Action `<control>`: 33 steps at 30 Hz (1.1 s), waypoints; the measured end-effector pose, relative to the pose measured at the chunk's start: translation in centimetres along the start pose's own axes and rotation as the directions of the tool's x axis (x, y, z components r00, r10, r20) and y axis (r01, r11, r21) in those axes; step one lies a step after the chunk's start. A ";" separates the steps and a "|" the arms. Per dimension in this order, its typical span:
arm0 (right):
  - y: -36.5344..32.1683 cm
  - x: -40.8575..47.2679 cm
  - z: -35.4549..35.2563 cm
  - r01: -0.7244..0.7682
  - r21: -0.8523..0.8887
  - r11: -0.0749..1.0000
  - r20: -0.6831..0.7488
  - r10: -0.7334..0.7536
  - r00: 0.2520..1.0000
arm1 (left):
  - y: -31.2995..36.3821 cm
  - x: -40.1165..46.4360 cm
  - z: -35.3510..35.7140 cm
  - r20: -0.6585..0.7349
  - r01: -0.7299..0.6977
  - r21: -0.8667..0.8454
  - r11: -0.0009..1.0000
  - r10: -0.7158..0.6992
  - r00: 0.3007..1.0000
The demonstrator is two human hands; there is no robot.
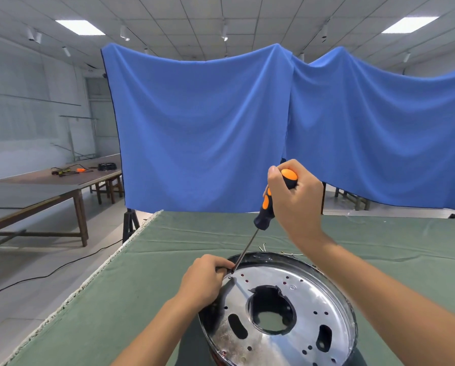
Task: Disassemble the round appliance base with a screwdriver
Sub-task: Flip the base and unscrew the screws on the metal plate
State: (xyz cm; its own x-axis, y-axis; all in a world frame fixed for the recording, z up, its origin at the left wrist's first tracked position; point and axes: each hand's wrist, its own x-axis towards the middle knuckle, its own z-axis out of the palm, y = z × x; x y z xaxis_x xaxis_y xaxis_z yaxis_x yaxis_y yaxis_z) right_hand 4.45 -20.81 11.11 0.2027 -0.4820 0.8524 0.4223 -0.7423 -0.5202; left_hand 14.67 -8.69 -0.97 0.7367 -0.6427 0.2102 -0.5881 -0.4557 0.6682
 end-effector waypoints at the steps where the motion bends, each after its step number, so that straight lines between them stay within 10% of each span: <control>1: 0.0 0.0 0.0 0.001 -0.008 1.000 -0.001 -0.001 1.000 | 0.0 0.0 0.0 -0.005 0.005 0.008 1.000 -0.005 1.000; 21: -0.4 0.5 1.0 -0.059 -0.065 0.996 0.012 0.060 0.998 | 0.0 0.0 0.0 0.013 0.028 0.073 0.997 -0.029 1.000; 33: -2.5 5.8 4.7 -0.004 -0.700 0.714 0.312 0.311 0.898 | 0.1 -0.4 0.2 0.027 0.232 0.294 0.927 -0.251 0.968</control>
State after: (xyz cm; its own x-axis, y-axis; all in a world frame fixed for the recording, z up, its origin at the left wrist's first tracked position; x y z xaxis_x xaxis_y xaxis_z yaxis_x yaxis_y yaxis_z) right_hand 8.76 -19.54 17.60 0.5894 -0.5183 0.6197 -0.3178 -0.8540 -0.4120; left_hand 14.24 -8.61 -1.09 0.8515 -0.5241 0.0167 -0.4722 -0.7525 0.4590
